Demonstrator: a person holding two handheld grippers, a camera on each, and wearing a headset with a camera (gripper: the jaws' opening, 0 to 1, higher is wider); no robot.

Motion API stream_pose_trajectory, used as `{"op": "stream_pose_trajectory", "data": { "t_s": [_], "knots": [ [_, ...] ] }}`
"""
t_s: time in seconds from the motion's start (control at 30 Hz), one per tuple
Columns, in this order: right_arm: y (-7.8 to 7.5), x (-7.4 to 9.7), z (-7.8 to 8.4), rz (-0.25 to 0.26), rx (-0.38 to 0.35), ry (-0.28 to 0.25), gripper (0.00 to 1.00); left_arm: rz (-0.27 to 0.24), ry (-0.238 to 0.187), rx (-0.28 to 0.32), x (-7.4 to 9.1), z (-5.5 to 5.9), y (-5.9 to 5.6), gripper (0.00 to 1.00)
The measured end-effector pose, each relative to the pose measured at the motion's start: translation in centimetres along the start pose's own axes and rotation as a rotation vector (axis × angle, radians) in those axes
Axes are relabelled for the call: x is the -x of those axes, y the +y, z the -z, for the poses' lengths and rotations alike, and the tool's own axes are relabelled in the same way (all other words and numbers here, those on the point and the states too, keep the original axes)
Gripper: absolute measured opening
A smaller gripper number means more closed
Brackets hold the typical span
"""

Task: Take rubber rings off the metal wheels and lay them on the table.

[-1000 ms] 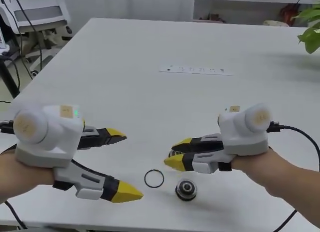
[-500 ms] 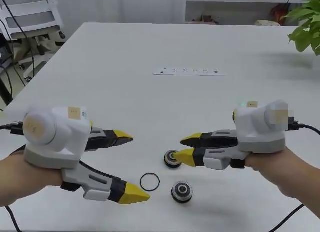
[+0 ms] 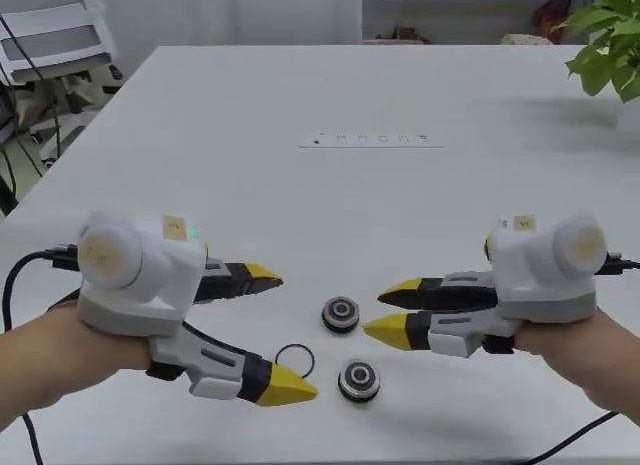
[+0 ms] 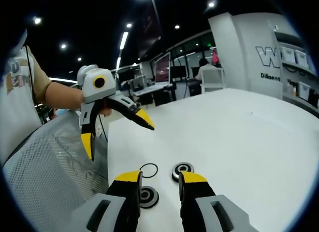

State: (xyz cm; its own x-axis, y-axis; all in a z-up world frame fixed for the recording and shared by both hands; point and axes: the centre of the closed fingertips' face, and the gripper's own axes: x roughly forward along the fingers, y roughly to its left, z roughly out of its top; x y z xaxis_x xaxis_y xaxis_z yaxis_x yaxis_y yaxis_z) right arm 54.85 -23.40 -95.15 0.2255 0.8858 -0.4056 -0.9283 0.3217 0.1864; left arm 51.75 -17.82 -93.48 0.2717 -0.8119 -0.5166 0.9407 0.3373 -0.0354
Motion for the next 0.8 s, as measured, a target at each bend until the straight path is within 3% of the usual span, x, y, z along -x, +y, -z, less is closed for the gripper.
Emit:
{"op": "stream_pose_trajectory", "data": {
  "t_s": [0.33,0.8],
  "knots": [
    [0.0,0.5,2.4,0.006,-0.003,0.028,0.29,0.035,0.024,0.000,-1.8,0.5,-0.4,0.76],
    [1.2,-0.3,5.2,-0.038,0.042,0.089,0.29,0.092,0.056,-0.004,-3.8,1.6,-1.1,0.64]
  ]
}}
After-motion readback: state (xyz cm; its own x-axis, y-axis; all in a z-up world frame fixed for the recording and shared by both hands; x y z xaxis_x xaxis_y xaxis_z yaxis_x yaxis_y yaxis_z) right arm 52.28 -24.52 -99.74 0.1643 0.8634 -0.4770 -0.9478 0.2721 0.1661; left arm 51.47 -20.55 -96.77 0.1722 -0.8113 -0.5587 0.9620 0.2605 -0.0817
